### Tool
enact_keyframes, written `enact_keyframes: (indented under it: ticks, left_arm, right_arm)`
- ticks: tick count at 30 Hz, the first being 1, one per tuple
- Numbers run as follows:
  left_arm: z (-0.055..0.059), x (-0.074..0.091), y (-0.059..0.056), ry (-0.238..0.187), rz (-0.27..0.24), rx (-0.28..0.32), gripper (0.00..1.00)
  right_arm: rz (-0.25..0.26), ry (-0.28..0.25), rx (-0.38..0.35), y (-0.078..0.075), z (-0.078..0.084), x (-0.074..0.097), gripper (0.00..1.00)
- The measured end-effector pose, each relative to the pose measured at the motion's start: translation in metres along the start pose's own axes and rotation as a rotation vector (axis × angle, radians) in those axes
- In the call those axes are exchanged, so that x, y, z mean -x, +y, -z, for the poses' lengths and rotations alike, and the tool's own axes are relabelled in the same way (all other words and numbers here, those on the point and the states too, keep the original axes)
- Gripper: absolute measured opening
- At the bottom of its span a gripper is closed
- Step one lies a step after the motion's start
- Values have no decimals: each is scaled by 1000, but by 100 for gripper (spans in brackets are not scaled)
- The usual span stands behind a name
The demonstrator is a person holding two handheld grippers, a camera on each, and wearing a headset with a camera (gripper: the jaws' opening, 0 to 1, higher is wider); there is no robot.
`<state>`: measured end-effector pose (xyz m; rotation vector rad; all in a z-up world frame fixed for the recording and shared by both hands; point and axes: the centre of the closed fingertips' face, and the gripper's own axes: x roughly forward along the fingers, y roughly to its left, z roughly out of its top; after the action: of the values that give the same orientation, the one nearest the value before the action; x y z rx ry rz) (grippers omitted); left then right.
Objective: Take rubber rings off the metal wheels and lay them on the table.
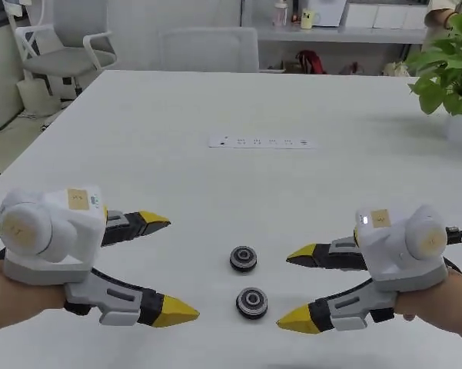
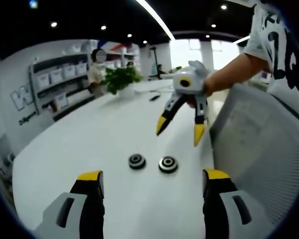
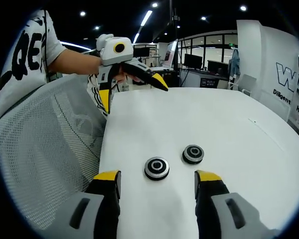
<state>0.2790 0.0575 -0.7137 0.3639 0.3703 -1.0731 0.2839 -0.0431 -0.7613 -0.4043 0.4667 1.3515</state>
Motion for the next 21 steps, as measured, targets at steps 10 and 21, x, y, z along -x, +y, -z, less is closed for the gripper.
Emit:
enact_keyframes:
  ticks: [10, 21]
  left_arm:
    - [3, -12, -2, 2, 30, 18, 77]
    - [1, -20, 0, -1, 42, 28, 72]
  right_arm:
    - [-32, 22, 0, 1, 4, -9, 51]
    - [-42, 23, -6, -2, 6, -14, 50]
